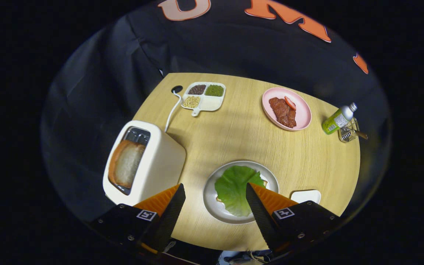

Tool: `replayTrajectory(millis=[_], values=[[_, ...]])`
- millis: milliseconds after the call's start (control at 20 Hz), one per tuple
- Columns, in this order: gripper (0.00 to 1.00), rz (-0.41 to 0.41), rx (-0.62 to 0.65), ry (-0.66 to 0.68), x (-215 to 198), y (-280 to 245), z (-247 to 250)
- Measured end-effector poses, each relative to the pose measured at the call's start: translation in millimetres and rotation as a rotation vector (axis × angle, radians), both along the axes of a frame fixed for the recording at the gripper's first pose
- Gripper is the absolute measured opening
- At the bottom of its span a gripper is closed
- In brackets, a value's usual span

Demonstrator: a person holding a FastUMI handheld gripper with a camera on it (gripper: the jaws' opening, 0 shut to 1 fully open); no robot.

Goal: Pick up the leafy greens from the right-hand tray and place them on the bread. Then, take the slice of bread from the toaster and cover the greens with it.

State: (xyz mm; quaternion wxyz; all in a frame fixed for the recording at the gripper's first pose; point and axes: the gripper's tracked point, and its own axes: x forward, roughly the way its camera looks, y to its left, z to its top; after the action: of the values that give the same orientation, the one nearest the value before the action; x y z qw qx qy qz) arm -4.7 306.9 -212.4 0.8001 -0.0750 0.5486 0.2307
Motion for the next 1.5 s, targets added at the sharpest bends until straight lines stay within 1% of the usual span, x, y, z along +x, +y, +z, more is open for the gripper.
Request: replayTrajectory(millis=[250,450,600,800,950,1050,1150,1250,1400,1450,1500], values=[[0.99,0.039,0.072,-0.017,-14,54,49],[0.99,0.074,0.097,-0.026,-20,94,67],[0.99,0.078,0.096,0.001,-24,114,60],[0.99,0.038,0.078,0.043,-24,134,40],[0.97,0.021,0.058,0.067,-23,140,25],[0.92,0.011,0.057,0.094,-27,147,18],[0.83,0.002,0.045,0.115,-29,148,12],[0.70,-0.010,0.017,0.118,-28,147,4],[0.45,-0.037,0.014,0.149,-32,148,-5],[0.41,-0.041,0.009,0.155,-33,147,-7],[0.33,-0.043,0.001,0.149,-30,145,-6]])
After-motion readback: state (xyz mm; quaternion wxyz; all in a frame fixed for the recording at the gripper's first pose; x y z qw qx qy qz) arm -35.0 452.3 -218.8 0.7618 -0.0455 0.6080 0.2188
